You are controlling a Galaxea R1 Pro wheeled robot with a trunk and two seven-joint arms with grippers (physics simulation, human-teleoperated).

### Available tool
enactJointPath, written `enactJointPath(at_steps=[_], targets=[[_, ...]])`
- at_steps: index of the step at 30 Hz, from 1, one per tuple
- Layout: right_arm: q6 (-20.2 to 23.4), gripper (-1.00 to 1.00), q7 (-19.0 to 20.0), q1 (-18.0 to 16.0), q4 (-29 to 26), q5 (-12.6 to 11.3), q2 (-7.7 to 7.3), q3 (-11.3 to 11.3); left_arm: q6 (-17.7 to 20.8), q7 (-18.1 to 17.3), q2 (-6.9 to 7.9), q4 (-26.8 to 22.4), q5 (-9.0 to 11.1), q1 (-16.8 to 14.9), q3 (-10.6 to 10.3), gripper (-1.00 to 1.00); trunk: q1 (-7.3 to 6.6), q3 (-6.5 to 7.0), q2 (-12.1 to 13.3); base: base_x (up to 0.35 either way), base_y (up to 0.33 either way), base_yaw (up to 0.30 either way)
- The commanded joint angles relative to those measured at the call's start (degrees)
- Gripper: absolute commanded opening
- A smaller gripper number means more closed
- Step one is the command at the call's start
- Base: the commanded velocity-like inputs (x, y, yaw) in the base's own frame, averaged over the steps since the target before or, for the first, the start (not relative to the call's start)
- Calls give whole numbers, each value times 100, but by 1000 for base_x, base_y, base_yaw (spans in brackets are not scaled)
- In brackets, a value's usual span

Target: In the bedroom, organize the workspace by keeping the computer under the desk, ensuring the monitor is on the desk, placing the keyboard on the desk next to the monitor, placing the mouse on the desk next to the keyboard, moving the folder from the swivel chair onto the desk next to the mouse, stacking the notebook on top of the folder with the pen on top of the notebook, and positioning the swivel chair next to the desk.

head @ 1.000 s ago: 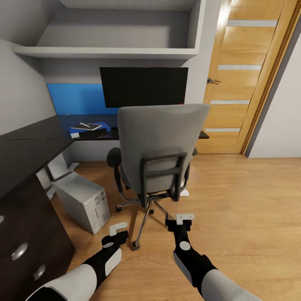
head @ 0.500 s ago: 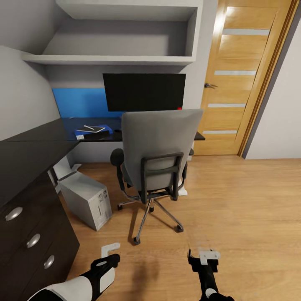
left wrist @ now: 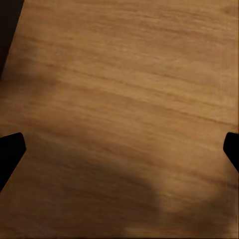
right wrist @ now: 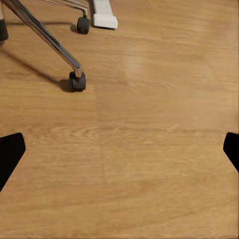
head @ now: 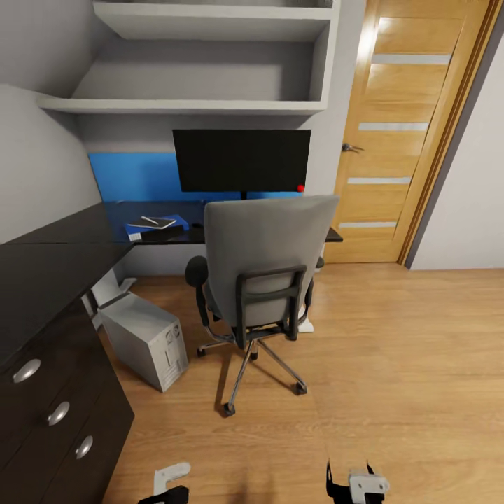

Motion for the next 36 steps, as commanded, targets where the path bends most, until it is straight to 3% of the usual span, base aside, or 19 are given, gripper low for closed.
enactJointPath(at_steps=[1, 6, 15, 18, 25, 30, 36], targets=[[2, 100, -7, 30, 14, -50, 7, 52, -73, 16, 65, 1, 50, 68, -53, 100, -24, 13, 39, 0, 0, 0], [75, 100, -9, 109, 16, -49, -18, 48, -161, -118, 229, 1, 49, 335, -56, 100, -134, 103, 240, 0, 0, 0], [94, 100, -2, 126, 16, -49, -12, 52, -131, -912, 364, 1, 36, 672, -63, 100, -331, 265, 601, 0, 0, 0], [94, 100, -2, 127, 16, -49, -21, 48, -159, -979, 392, 1, 25, 890, -69, 100, -397, 319, 721, 0, 0, 0], [94, 100, -2, 127, 16, -49, -21, 46, -301, -998, 512, 1, 22, 965, -75, 100, -551, 444, 1002, 0, 0, 0], [94, 100, -2, 127, 16, -48, -24, 46, -915, -1020, 794, 1, 22, 984, -76, 100, -661, 534, 1202, 0, 0, 0], [94, 100, -2, 127, 16, -49, -24, 46, -1154, -1091, 1165, -6, 22, 1013, -76, 100, -792, 642, 1443, 0, 0, 0]])
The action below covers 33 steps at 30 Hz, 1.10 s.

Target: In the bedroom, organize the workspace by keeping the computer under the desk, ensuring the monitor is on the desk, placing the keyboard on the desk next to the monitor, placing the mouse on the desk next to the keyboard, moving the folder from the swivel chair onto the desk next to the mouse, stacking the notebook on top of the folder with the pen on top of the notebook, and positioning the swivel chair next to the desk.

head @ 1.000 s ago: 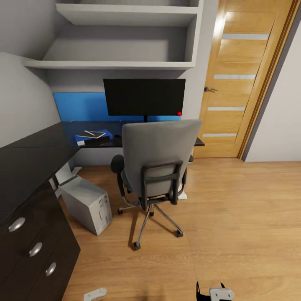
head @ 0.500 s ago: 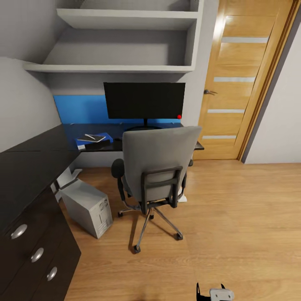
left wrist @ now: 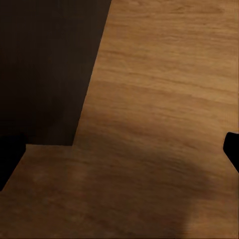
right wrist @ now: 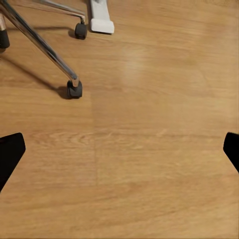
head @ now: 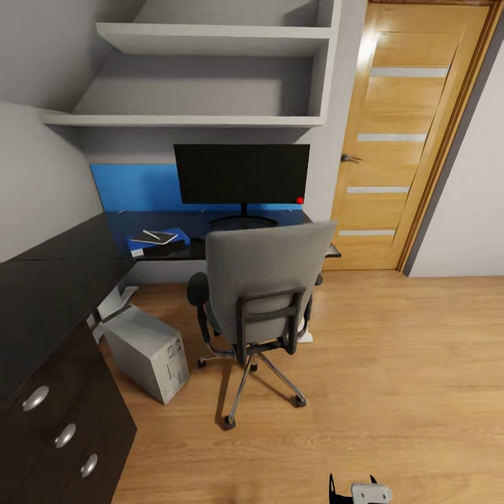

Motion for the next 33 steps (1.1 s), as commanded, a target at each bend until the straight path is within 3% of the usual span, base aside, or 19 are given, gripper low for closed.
enactJointPath(at_steps=[1, 6, 12, 21, 23, 29, 33], targets=[[-24, 100, -11, -6, 14, -50, 3, 50, -18, -25, 23, -5, 19, 1, -54, 100, -24, 13, 39, 0, 0, 0], [-24, 100, -11, -6, 14, -50, 3, 50, -85, -169, 41, -6, 19, 3, -58, 100, -133, 103, 240, 0, 0, 0], [-24, 100, -11, -6, 14, -49, 3, 50, -902, -178, 62, -6, 36, 3, -54, 100, -265, 211, 481, 0, 0, 0], [-24, 100, -11, -6, 14, -50, 3, 50, -1026, -159, 59, -1, 43, 3, -53, 100, -463, 372, 841, 0, 0, 0], [-24, 100, -12, -6, 14, -50, 3, 50, -980, -161, 58, 1, 43, 3, -53, 100, -507, 408, 922, 0, 0, 0], [-24, 100, -11, -6, 14, -50, 3, 50, 37, -192, 49, -3, 34, 5, -56, 100, -638, 516, 1162, 0, 0, 0], [-24, 100, -11, -6, 14, -50, 3, 50, 363, -190, 27, -5, 27, 3, -61, 100, -726, 588, 1323, 0, 0, 0]])
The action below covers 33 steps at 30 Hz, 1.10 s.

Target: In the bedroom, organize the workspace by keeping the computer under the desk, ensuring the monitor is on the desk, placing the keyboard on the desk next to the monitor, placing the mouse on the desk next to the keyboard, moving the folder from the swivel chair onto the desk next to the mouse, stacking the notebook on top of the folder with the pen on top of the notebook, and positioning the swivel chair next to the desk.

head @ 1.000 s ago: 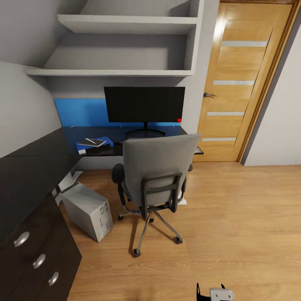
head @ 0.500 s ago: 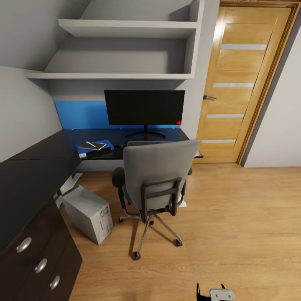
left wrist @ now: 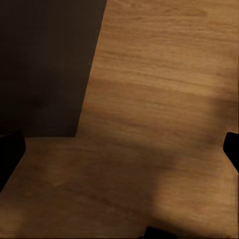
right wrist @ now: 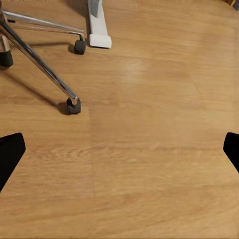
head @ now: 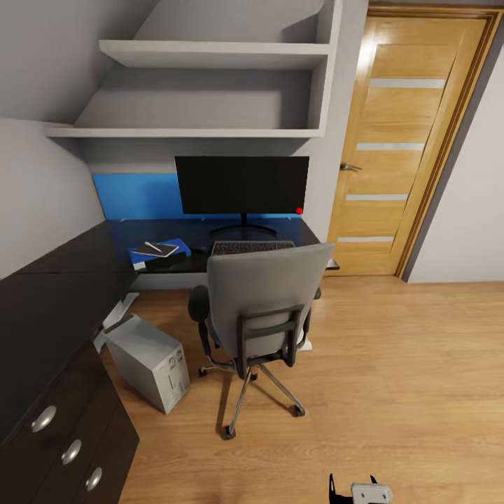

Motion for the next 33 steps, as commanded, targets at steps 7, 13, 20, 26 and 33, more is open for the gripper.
enactJointPath(at_steps=[7, 13, 20, 26, 33], targets=[[-24, 100, -11, -6, 14, -49, 3, 50, 110, 23, -175, -5, 15, 6, -50, 100, -155, 121, 280, 0, 0, 0], [-24, 100, -11, -6, 14, -49, 3, 50, 136, 19, -208, -5, 15, 7, -51, 100, -287, 229, 520, 0, 0, 0], [-24, 100, -11, -6, 14, -49, 3, 50, 504, 11, -180, -1, 15, 7, -41, 100, -441, 354, 801, 0, 0, 0], [-24, 100, -11, -6, 14, -49, 3, 50, 887, 10, -186, -1, 15, 7, -41, 100, -572, 462, 1042, 0, 0, 0], [-24, 100, -11, -6, 14, -49, 3, 50, 1184, 18, -198, 0, 15, 7, -45, 100, -726, 588, 1323, 0, 0, 0]])
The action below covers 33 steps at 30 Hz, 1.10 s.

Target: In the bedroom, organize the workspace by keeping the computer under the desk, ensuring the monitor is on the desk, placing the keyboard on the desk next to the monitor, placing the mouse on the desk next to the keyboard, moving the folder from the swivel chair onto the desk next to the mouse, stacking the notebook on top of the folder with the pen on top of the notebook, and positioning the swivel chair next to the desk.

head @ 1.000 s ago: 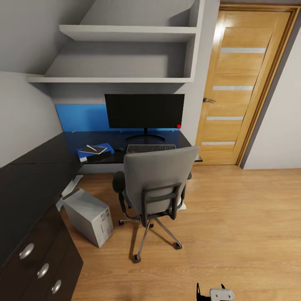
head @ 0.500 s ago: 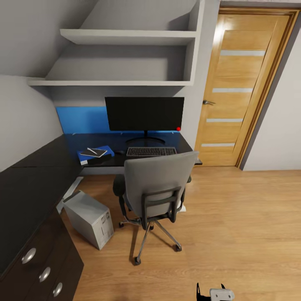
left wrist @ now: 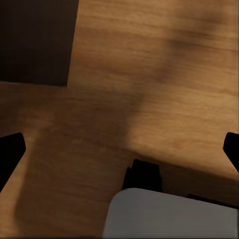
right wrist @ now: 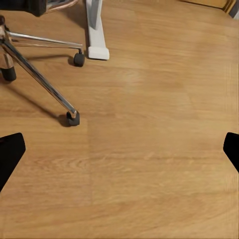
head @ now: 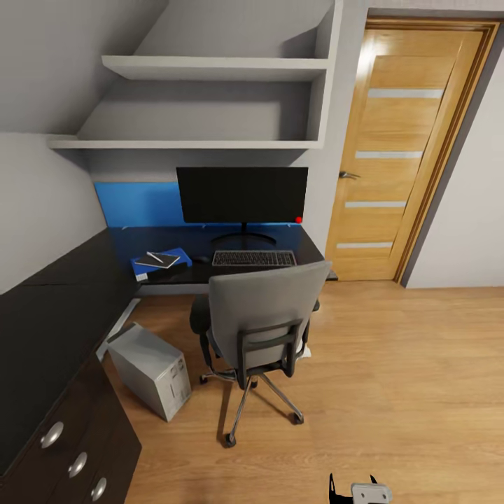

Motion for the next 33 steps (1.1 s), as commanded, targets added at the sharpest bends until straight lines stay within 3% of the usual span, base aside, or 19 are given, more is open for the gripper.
enactJointPath(at_steps=[1, 11, 18, 33], targets=[[-23, 100, -11, -6, 14, -49, 3, 50, 0, 18, -3, -3, 42, -1, -50, 100, -23, 13, 39, 0, 0, 0], [-23, 100, -11, -6, 14, -49, 3, 50, 26, 19, -24, -9, 42, -1, -61, 100, -243, 193, 440, 0, 0, 0], [-23, 100, -11, -6, 14, -49, 3, 50, 27, 19, -192, -9, 42, -1, -54, 100, -397, 318, 721, 0, 0, 0], [-23, 100, -11, -6, 14, -49, 3, 50, 35, 19, -214, -6, 42, -1, -53, 100, -726, 588, 1322, 0, 0, 0]])
